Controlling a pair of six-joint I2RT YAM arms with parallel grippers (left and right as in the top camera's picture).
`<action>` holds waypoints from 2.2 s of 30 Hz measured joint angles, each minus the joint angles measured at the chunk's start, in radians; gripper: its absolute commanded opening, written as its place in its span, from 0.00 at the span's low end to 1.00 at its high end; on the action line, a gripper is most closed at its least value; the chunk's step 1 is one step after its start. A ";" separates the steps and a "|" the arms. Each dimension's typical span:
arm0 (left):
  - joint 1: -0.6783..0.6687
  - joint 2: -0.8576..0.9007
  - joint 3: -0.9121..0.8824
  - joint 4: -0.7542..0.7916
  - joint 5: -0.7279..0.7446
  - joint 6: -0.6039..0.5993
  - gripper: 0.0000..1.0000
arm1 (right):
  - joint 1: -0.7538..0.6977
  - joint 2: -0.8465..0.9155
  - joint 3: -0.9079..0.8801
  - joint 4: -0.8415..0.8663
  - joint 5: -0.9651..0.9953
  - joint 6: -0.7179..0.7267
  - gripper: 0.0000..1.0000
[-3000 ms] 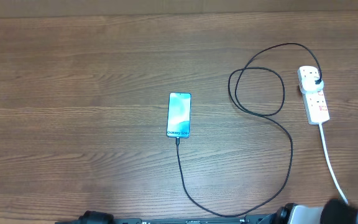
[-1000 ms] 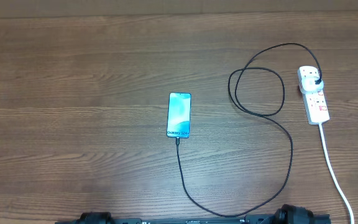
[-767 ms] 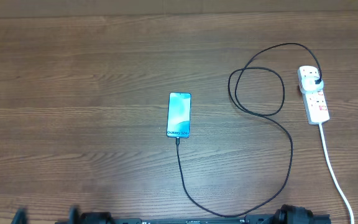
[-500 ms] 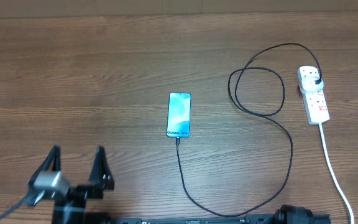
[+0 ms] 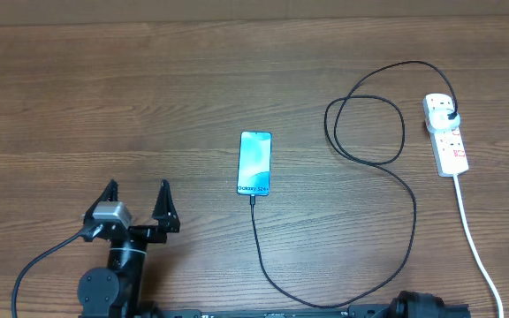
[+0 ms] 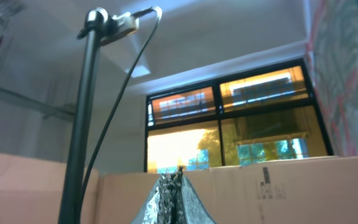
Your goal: Plug charger to phone and switch on socket
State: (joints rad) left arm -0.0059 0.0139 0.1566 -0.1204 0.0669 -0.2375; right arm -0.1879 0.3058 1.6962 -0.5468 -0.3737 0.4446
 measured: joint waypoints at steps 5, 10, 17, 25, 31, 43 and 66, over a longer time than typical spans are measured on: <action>0.000 0.000 -0.050 0.047 -0.020 0.000 1.00 | 0.000 -0.127 -0.161 0.093 -0.041 -0.001 0.04; 0.000 0.000 -0.066 0.047 -0.054 0.000 1.00 | 0.000 -0.281 -0.283 0.155 -0.057 0.000 0.04; 0.000 0.000 -0.067 0.042 -0.094 0.000 1.00 | 0.014 -0.301 -0.275 0.165 -0.082 0.000 0.04; 0.000 0.000 -0.109 0.047 -0.105 0.000 1.00 | 0.014 -0.301 -0.276 0.165 -0.094 0.000 0.04; 0.000 0.000 -0.146 0.061 -0.105 0.000 1.00 | 0.014 -0.301 -0.276 0.164 -0.105 0.000 0.04; 0.000 0.000 -0.147 0.043 -0.105 0.000 1.00 | 0.014 -0.301 -0.276 0.169 -0.126 0.000 0.04; 0.000 0.000 -0.147 0.043 -0.104 0.000 1.00 | 0.142 -0.301 -0.446 0.280 0.034 -0.011 1.00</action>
State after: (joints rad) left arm -0.0059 0.0139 0.0093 -0.0769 -0.0372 -0.2375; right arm -0.0460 0.0051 1.2503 -0.2665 -0.3393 0.4339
